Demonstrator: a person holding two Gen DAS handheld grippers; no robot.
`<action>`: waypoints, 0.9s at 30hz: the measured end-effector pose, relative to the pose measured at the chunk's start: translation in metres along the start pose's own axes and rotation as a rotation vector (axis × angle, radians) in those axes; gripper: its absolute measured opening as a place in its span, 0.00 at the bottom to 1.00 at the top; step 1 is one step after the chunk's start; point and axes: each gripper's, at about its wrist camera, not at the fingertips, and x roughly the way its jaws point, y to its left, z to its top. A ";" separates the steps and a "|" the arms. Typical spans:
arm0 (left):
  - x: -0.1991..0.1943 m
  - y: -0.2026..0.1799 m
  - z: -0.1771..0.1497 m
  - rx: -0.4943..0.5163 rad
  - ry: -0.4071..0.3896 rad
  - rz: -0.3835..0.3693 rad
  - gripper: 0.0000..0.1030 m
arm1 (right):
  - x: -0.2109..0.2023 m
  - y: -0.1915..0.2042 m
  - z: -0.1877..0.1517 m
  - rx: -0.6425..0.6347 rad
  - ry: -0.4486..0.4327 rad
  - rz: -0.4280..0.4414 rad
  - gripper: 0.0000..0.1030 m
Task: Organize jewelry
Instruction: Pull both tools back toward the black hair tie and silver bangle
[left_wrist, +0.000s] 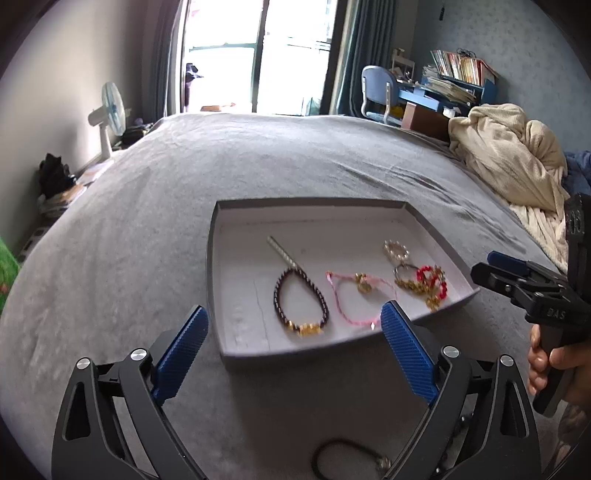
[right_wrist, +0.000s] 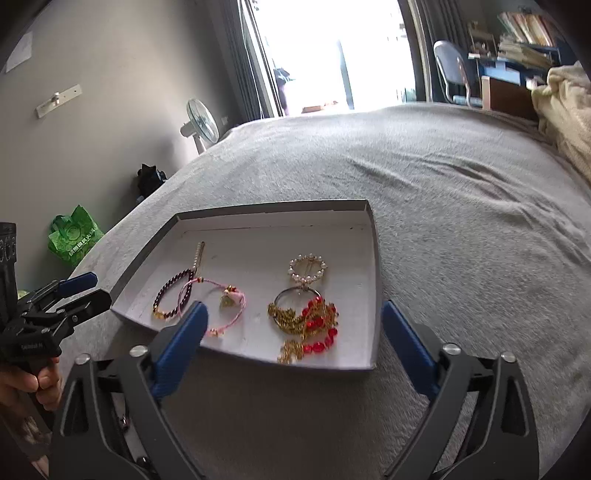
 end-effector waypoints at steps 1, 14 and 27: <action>-0.002 -0.001 -0.002 0.002 -0.002 -0.001 0.92 | -0.004 0.001 -0.004 -0.008 -0.008 -0.001 0.95; -0.015 -0.014 -0.048 0.013 0.026 -0.016 0.93 | -0.039 0.005 -0.059 -0.048 -0.001 -0.018 0.95; -0.026 -0.019 -0.084 0.040 0.062 -0.003 0.94 | -0.072 0.003 -0.099 -0.013 0.007 0.014 0.95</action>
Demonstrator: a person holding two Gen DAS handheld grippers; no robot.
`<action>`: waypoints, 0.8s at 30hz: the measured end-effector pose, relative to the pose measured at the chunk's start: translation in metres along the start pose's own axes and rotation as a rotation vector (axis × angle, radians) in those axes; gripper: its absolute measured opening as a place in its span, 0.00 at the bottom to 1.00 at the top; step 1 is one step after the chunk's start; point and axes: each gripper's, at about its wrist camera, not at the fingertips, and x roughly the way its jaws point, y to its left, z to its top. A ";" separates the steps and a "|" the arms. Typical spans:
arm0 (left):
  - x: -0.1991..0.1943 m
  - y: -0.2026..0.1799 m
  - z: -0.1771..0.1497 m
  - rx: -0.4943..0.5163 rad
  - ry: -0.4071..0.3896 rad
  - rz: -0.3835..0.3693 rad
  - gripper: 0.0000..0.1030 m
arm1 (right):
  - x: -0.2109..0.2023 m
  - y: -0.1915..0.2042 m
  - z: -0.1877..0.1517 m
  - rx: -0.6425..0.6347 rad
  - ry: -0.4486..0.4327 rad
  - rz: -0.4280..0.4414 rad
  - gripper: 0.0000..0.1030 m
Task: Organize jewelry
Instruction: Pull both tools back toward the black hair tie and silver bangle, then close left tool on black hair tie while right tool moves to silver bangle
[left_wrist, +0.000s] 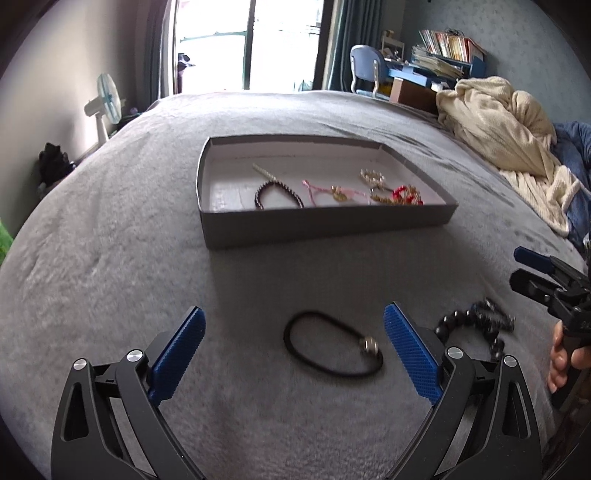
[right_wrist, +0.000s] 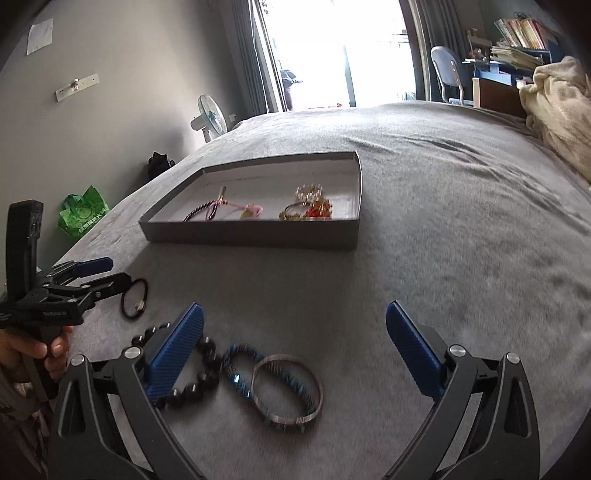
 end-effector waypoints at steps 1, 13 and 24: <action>0.000 -0.001 -0.003 0.005 0.001 -0.002 0.94 | -0.002 0.000 -0.004 0.000 0.002 0.008 0.95; 0.006 -0.007 -0.015 0.042 0.026 0.001 0.94 | -0.009 0.002 -0.019 0.019 0.020 0.011 0.94; 0.009 -0.011 -0.016 0.064 0.046 -0.035 0.70 | -0.007 0.001 -0.019 0.029 0.032 0.012 0.94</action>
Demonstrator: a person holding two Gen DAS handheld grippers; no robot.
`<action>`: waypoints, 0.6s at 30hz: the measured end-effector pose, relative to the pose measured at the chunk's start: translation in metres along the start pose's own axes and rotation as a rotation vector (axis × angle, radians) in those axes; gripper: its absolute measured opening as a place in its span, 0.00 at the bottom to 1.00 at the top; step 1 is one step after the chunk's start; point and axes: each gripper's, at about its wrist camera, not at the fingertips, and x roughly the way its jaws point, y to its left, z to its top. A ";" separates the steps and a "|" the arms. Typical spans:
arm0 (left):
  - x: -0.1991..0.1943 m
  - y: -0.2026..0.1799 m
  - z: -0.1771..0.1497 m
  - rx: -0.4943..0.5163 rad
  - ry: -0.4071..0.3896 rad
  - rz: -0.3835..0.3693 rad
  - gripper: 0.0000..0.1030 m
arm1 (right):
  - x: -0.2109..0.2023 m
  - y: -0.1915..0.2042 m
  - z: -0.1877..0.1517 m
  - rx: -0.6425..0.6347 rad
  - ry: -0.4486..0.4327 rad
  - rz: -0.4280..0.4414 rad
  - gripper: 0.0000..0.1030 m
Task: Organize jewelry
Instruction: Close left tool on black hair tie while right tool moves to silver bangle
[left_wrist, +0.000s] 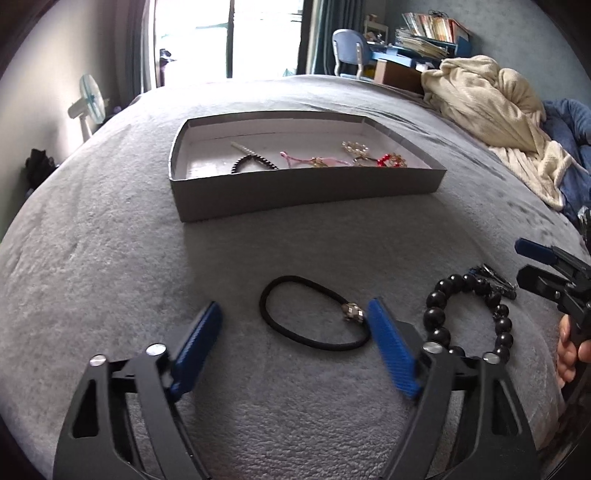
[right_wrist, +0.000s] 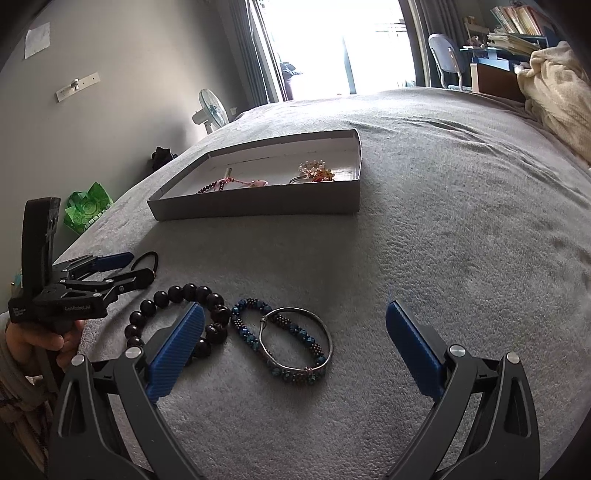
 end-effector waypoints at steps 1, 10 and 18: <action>0.000 -0.002 0.000 0.004 0.002 -0.002 0.67 | 0.000 0.000 0.000 0.000 -0.001 0.001 0.94; -0.003 0.002 -0.003 -0.014 -0.022 -0.008 0.29 | 0.004 0.006 -0.002 -0.027 0.025 0.019 0.75; -0.002 0.002 -0.002 -0.018 -0.021 -0.008 0.26 | 0.010 0.008 -0.005 -0.028 0.065 0.020 0.43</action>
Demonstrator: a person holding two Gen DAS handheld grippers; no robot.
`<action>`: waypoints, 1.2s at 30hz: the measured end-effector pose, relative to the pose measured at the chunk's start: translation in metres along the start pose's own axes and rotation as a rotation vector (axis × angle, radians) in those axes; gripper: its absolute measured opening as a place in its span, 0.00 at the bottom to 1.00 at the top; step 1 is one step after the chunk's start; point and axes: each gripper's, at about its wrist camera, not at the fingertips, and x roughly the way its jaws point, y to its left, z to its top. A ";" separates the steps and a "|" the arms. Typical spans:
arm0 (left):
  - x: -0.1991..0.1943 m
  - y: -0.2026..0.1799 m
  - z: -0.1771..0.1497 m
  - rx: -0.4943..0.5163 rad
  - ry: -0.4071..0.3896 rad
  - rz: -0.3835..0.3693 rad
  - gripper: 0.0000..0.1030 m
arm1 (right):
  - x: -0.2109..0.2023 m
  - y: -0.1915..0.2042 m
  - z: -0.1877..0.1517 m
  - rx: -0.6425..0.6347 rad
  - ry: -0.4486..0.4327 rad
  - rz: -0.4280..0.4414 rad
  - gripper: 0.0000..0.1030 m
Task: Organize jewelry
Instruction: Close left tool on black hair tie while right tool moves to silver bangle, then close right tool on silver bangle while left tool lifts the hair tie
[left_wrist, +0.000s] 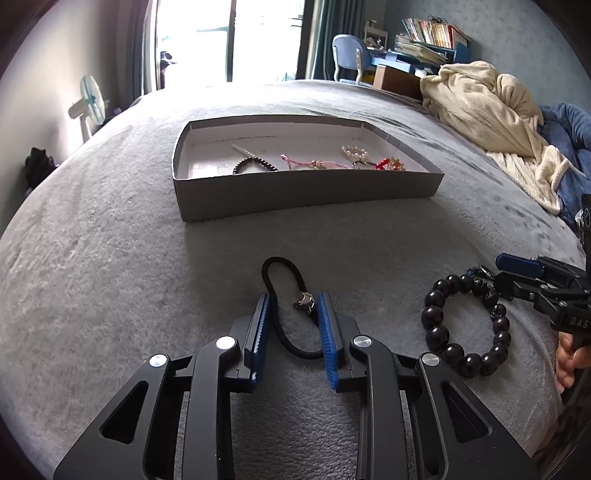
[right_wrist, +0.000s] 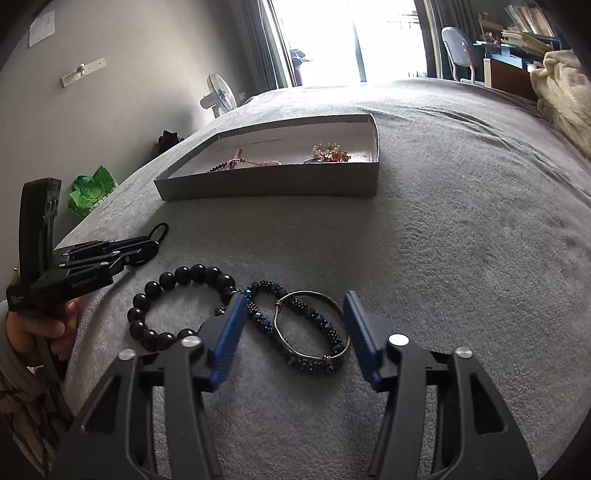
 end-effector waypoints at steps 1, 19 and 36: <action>0.000 0.000 0.000 0.000 0.000 0.000 0.26 | 0.001 -0.001 0.000 0.001 0.004 0.001 0.37; 0.001 0.001 0.000 0.001 0.004 -0.002 0.26 | 0.011 -0.015 -0.001 0.088 0.068 0.018 0.48; -0.011 -0.001 0.004 0.012 -0.025 -0.026 0.08 | -0.004 -0.023 -0.003 0.127 -0.022 0.077 0.45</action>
